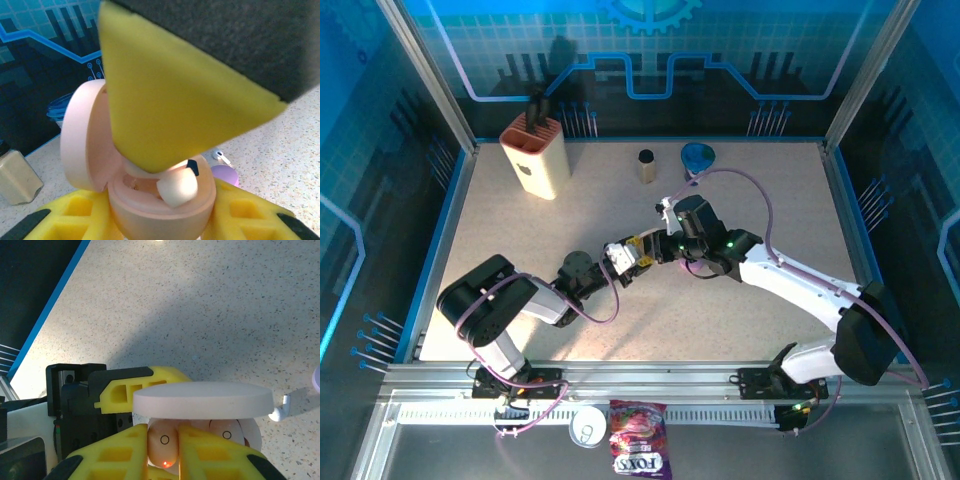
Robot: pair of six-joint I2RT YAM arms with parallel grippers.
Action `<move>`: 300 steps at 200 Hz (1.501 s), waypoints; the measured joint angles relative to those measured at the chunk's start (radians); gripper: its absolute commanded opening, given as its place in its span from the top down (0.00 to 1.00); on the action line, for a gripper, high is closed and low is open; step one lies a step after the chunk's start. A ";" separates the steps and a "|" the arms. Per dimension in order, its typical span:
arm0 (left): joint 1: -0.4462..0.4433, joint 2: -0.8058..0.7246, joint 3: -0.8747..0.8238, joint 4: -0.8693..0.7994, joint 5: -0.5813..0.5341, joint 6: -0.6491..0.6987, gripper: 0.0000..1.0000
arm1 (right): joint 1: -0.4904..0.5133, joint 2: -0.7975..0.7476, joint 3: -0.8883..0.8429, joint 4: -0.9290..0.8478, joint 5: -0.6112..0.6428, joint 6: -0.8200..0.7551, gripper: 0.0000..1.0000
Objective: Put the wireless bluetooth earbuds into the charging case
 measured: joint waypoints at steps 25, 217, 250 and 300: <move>0.000 0.000 0.000 0.001 -0.002 0.000 0.71 | 0.000 0.000 0.000 -0.003 0.020 -0.003 0.81; -0.002 0.000 0.011 0.001 -0.006 -0.030 0.69 | 0.002 -0.134 -0.027 -0.005 0.084 -0.044 0.62; -0.002 0.000 0.011 0.001 0.021 -0.025 0.69 | -0.028 -0.132 -0.020 0.009 0.078 -0.048 0.67; -0.002 -0.002 0.009 0.001 0.059 0.000 0.69 | -0.046 -0.034 0.051 0.010 0.062 -0.052 0.69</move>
